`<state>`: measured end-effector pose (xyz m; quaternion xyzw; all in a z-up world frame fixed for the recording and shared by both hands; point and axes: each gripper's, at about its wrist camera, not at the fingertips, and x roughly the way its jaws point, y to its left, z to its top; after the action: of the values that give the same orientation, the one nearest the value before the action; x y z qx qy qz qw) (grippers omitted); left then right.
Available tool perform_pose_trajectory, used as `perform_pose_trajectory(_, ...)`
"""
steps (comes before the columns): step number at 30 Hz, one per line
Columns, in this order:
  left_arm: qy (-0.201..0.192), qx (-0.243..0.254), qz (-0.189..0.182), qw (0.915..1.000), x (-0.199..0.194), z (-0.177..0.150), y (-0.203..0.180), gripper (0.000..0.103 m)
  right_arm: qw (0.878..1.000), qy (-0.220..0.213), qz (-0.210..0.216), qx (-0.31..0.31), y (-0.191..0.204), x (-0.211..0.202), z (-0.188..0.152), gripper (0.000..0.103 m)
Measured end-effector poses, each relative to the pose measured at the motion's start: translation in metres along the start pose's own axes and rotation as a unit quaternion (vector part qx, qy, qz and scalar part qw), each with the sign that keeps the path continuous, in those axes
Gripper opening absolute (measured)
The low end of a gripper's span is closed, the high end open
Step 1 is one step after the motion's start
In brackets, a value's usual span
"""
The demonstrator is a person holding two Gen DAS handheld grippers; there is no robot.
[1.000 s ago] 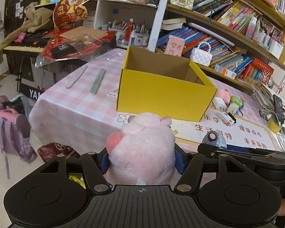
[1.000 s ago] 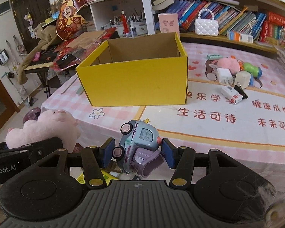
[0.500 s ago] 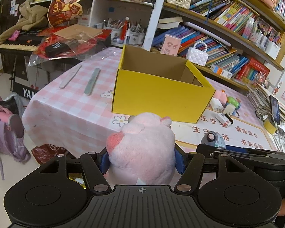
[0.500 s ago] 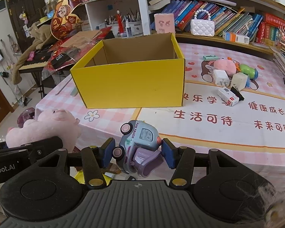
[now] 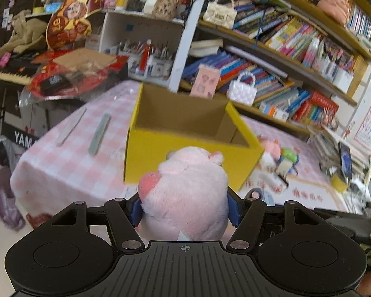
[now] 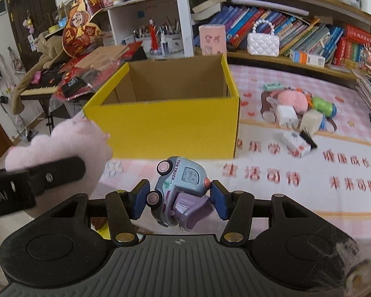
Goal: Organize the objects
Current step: 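Carry the pig and the truck with both tools over the yellow box, then open the left tool to drop the pig while the right tool drops the truck into the box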
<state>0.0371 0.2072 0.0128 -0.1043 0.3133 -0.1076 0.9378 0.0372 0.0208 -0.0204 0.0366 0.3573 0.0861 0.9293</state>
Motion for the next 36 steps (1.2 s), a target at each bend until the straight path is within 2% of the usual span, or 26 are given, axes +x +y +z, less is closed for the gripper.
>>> perform_pose_trajectory(8, -0.057, 0.010, 0.020, 0.9981, 0.028, 0.060, -0.006, 0.064, 0.997, -0.069, 0.002, -0.018, -0.011, 0.027, 0.065, 0.051)
perform_pose_trajectory(14, -0.060, 0.019, 0.043, 0.9971, 0.071, 0.091, -0.008, 0.064, 0.995, -0.092, 0.001, -0.034, -0.024, 0.066, 0.111, 0.051)
perform_pose_trajectory(18, -0.045, 0.010, 0.059, 0.9971, 0.104, 0.102, -0.009, 0.064, 0.995, -0.074, 0.004, -0.064, -0.029, 0.102, 0.129, 0.051)
perform_pose_trajectory(23, -0.016, 0.023, 0.075, 0.9968, 0.144, 0.106, -0.013, 0.064, 0.992, -0.027, 0.020, -0.121, -0.032, 0.148, 0.138, 0.051)
perform_pose_trajectory(28, 0.006, 0.026, 0.093, 0.9953, 0.171, 0.105, -0.014, 0.064, 0.982, 0.011, 0.039, -0.186, -0.030, 0.181, 0.143, 0.051)
perform_pose_trajectory(30, 0.014, 0.025, 0.101, 0.9945, 0.180, 0.104, -0.012, 0.064, 0.978, 0.013, 0.055, -0.202, -0.028, 0.184, 0.148, 0.051)
perform_pose_trajectory(33, 0.024, 0.023, 0.110, 0.9933, 0.189, 0.102, -0.011, 0.064, 0.969, 0.036, 0.041, -0.239, -0.021, 0.196, 0.151, 0.051)
perform_pose_trajectory(36, 0.032, 0.020, 0.118, 0.9923, 0.196, 0.100, -0.009, 0.064, 0.965, 0.051, 0.054, -0.250, -0.022, 0.203, 0.155, 0.051)
